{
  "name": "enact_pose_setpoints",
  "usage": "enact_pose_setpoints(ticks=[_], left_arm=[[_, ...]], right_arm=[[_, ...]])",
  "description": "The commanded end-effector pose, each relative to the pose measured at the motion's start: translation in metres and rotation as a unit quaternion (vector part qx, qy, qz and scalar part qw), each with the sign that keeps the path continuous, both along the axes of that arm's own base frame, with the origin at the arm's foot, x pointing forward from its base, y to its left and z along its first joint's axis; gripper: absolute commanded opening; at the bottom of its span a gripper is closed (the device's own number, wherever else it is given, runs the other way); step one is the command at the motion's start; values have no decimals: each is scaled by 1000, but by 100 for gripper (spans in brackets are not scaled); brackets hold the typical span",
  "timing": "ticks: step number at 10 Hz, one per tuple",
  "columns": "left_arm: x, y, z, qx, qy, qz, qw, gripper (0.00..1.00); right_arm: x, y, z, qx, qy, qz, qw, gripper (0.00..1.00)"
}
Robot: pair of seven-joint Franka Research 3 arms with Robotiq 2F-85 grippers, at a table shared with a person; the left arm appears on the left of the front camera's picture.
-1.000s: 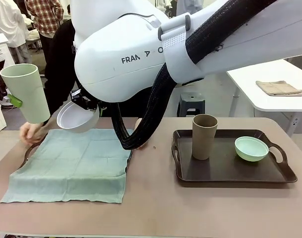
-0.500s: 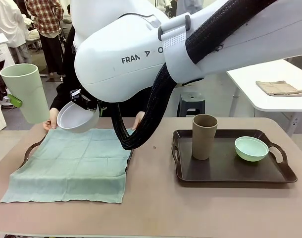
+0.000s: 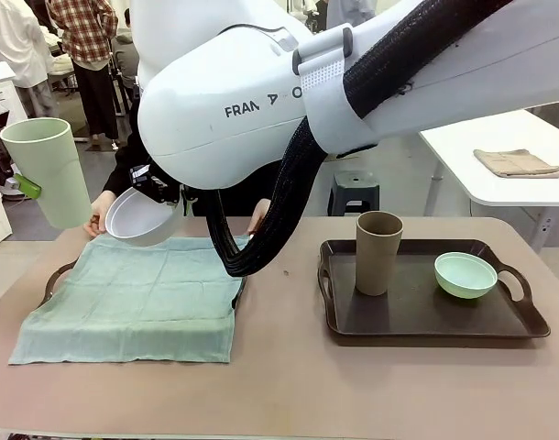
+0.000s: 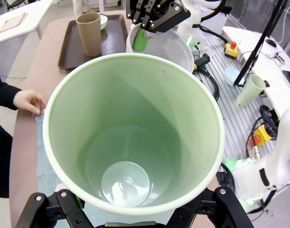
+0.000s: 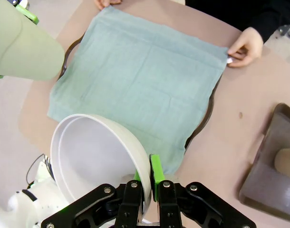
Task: Set up a tray with a mat and arrange the tableware.
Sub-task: Place the Picnic Bowl and Reusable plastic cup back onto the Handle tray in front of the human's position.
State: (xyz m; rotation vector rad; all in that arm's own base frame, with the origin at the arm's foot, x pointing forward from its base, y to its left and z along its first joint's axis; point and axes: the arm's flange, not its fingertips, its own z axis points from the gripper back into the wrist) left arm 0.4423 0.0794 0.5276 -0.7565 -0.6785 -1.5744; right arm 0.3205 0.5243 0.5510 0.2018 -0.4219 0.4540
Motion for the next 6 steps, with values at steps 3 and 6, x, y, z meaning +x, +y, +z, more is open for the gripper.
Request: enact_pose_setpoints(ticks=[3, 6], left_arm=[[-1, 0, 3, 3, -7, -4, 1000, 0], [5, 1, -17, -13, -10, -45, 999, 85]], right_arm=[[2, 3, 1, 0, -3, 1, 1000, 4], [14, -5, -12, 33, 12, -23, 999, 7]])
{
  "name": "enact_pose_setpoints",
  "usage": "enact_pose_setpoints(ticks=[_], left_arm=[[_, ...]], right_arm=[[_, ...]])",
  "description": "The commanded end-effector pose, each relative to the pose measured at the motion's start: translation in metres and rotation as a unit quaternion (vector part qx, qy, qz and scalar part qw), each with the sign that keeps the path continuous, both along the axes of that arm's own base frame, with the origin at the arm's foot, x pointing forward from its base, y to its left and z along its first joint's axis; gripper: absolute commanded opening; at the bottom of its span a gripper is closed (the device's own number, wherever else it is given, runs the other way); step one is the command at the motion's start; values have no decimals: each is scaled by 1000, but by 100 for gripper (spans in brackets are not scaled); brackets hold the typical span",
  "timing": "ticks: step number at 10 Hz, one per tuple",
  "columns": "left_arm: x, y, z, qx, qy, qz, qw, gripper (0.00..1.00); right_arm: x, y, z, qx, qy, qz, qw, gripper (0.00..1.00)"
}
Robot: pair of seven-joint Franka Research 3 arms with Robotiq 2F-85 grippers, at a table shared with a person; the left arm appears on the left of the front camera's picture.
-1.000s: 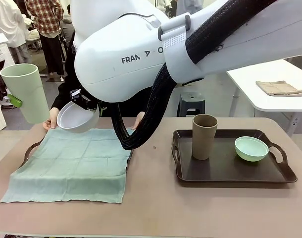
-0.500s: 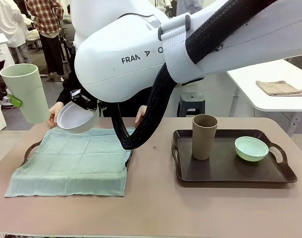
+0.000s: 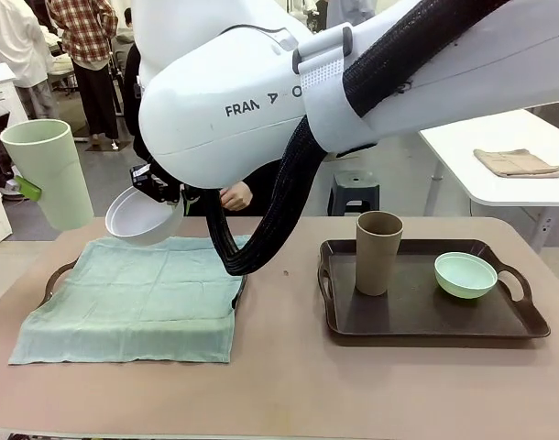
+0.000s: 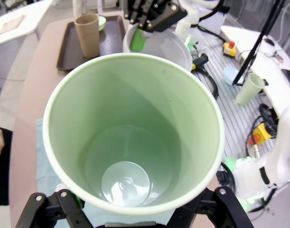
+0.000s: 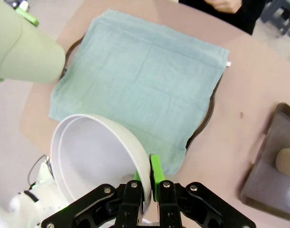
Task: Set up a tray with a mat and arrange the tableware.
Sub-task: Place the Picnic Bowl and Reusable plastic cup back onto the Handle tray in front of the human's position.
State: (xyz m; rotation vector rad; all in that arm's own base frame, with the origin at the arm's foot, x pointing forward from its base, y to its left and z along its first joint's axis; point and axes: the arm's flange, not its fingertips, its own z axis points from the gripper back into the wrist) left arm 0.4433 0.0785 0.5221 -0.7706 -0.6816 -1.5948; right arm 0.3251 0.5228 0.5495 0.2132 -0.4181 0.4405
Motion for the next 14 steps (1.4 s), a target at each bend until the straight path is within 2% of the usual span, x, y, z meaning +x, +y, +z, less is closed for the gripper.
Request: enact_pose_setpoints(ticks=[1, 4, 5, 7, 8, 9, 14], left_arm=[[13, 2, -35, -8, -24, -64, 998, 85], [25, 2, -74, -30, -38, -112, 993, 85], [17, -3, -58, -21, -20, -73, 997, 85], [17, -3, -58, -21, -20, -73, 997, 85], [23, -1, -76, -29, -24, -88, 995, 85], [34, -3, -86, -22, -35, -82, 996, 85], [63, -15, -130, -21, -19, -72, 997, 85]], right_arm=[[29, -8, -34, 34, 20, -41, 998, 7], [57, -13, -87, 45, 40, -78, 995, 7], [52, -13, -53, 25, 29, -43, 998, 7], [52, -13, -53, 25, 29, -43, 998, 7], [63, -14, -73, 29, 36, -52, 998, 7], [78, -16, -90, 54, 52, -35, 997, 7], [126, -9, -159, 72, 50, 19, 996, 7]])
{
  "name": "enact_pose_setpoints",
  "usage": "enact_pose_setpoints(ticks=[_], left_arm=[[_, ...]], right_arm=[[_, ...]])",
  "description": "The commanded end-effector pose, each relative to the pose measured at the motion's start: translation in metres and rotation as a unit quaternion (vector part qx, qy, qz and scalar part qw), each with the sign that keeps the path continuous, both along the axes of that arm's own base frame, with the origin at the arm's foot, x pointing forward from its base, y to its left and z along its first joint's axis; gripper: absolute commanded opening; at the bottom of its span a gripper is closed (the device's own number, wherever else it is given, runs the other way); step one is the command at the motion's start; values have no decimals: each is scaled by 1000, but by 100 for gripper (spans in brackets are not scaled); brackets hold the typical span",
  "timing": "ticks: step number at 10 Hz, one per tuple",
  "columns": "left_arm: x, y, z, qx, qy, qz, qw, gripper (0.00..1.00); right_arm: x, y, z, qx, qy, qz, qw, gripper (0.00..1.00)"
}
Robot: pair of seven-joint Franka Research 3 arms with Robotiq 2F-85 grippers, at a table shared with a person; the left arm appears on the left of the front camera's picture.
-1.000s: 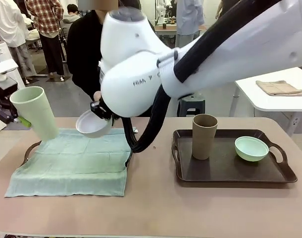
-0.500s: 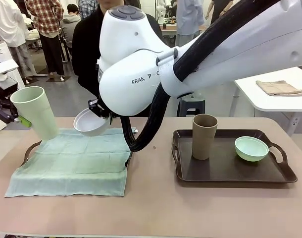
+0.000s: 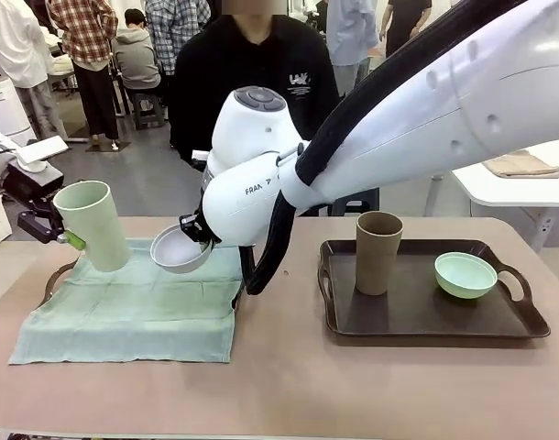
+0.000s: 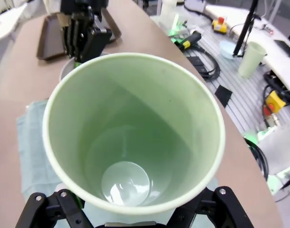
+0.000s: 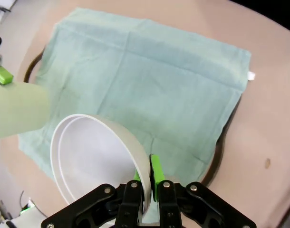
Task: Set up a tray with a mat and arrange the tableware.
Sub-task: Place the Picnic Bowl and Reusable plastic cup back onto the Handle tray in front of the human's position.
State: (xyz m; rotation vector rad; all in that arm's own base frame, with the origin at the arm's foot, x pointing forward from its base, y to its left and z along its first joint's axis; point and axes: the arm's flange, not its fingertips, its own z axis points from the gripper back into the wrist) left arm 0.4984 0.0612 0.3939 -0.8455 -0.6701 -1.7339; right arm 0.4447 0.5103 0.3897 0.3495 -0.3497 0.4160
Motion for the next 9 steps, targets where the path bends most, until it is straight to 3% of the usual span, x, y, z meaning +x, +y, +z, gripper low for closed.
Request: enact_pose_setpoints(ticks=[1, 3, 9], left_arm=[[14, 3, -12, -8, -3, 4, 1000, 85], [22, 5, -38, -3, 9, 1, 1000, 85], [36, 7, -68, -15, -6, 20, 1000, 85]], right_arm=[[12, 1, -9, 15, 8, 10, 1000, 7], [16, -3, -27, 27, 15, 12, 999, 7], [19, -3, -69, 21, 33, 31, 999, 7]])
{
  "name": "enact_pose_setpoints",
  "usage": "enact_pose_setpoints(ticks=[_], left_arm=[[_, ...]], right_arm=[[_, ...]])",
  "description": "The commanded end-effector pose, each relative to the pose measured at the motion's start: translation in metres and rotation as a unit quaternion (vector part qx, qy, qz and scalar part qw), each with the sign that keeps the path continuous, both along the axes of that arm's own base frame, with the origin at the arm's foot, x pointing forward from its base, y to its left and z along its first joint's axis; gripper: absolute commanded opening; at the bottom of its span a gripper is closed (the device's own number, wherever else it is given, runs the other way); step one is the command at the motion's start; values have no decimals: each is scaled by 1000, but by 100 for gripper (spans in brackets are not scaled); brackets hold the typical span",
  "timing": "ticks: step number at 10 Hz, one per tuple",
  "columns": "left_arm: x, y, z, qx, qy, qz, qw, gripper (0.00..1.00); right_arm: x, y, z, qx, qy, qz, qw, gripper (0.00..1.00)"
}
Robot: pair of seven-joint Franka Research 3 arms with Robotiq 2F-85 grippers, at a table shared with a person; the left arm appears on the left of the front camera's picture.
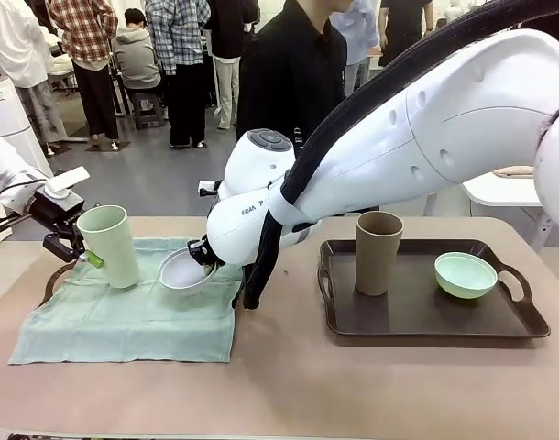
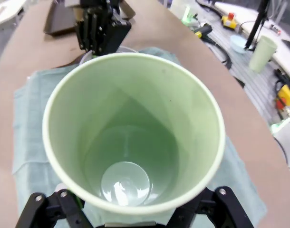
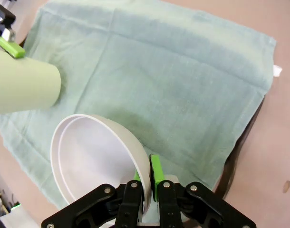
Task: Set up a tray with a mat and arrange the tableware.
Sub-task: Place the Picnic Bowl and Reusable plastic cup back onto the Handle tray in front of the human's position.
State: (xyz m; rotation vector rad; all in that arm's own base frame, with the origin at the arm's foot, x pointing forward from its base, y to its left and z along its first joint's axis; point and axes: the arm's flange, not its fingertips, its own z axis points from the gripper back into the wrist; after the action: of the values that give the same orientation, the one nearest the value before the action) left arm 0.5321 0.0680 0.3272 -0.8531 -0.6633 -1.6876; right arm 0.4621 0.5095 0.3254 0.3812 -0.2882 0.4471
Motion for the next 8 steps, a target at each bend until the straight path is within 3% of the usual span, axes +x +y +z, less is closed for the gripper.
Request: enact_pose_setpoints(ticks=[1, 3, 4, 5, 6, 7, 8], left_arm=[[4, 0, -2, -13, -18, 2, 1000, 85], [7, 0, -9, -7, -13, 6, 1000, 85], [6, -1, -9, -1, -11, 5, 1000, 100], [7, -1, -8, 3, -11, 5, 1000, 100], [7, -1, -6, 9, -10, 8, 1000, 100], [6, 0, -4, 25, -1, 24, 999, 100], [5, 2, -1, 32, 9, 36, 999, 100]], right_arm=[[3, -3, -6, 17, 5, 4, 1000, 7], [3, -7, -5, 18, 1, 3, 1000, 7], [3, -8, -4, 19, 2, 3, 1000, 58], [2, -7, -4, 19, 4, 1, 1000, 67], [1, -7, 3, 13, 0, -5, 1000, 100], [0, -7, 10, -27, 1, -16, 999, 87], [-5, -7, 20, -67, -2, -25, 997, 100]])
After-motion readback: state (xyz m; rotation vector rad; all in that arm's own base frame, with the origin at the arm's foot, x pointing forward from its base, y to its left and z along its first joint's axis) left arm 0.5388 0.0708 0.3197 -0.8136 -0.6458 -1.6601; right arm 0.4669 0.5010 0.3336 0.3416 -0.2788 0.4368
